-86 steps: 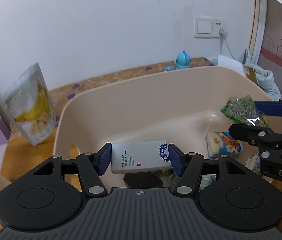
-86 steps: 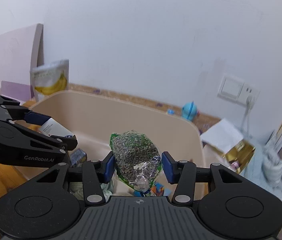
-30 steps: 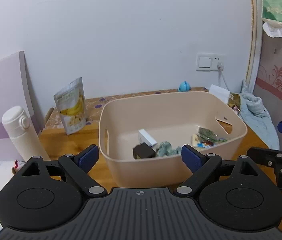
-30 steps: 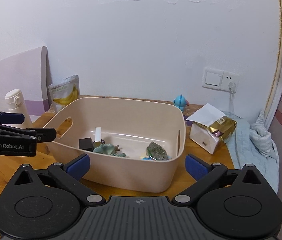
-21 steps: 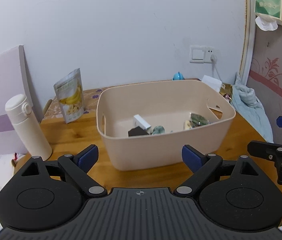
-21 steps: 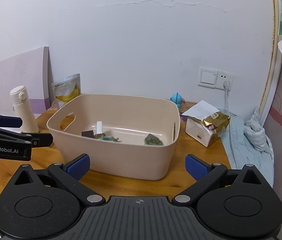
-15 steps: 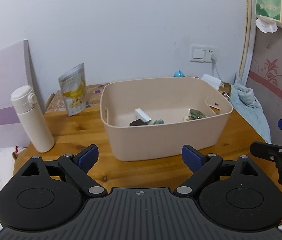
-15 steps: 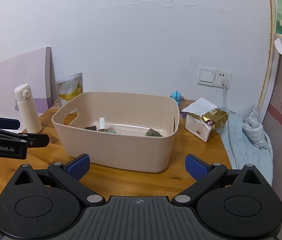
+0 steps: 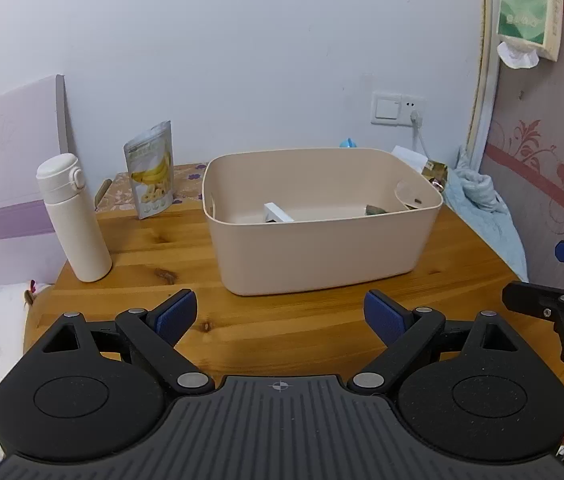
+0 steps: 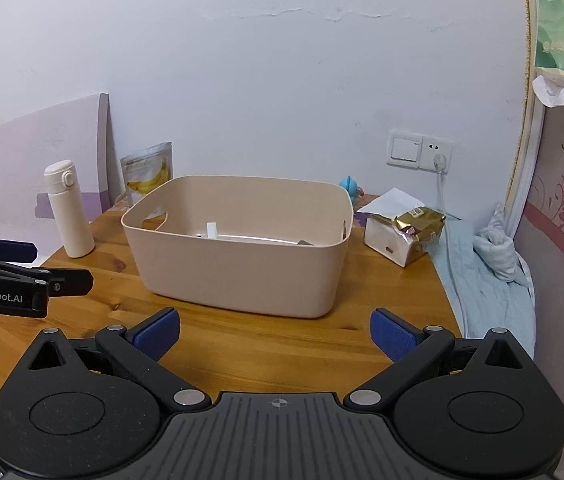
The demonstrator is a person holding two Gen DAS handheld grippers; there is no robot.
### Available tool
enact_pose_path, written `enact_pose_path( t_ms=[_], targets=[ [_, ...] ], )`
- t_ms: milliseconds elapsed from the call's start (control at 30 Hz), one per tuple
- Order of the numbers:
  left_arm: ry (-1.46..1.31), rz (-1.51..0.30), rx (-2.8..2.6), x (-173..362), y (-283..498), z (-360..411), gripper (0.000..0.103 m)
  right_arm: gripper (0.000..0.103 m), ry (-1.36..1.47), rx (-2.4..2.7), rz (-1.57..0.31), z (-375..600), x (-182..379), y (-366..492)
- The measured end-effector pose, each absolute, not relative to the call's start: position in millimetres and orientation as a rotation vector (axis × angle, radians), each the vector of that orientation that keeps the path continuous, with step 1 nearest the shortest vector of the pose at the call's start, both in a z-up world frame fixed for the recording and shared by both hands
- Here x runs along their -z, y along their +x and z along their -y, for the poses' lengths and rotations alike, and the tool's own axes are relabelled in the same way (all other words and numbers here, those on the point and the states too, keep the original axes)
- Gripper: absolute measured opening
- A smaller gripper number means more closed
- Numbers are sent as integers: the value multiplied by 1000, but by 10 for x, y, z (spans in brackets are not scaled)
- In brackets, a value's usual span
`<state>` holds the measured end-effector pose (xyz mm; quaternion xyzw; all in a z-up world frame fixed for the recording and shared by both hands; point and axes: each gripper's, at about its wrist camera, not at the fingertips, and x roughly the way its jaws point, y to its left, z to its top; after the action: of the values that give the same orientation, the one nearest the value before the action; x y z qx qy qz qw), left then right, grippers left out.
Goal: Organize objects
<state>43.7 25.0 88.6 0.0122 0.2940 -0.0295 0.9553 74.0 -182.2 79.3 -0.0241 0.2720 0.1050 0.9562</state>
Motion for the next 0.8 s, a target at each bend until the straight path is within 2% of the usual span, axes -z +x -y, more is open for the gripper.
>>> enact_pose_path(
  t_ms=[800],
  targets=[
    [41,-595,46,-800,22,-427,92,103,-44,-223,-483,1772,-823,245]
  ],
)
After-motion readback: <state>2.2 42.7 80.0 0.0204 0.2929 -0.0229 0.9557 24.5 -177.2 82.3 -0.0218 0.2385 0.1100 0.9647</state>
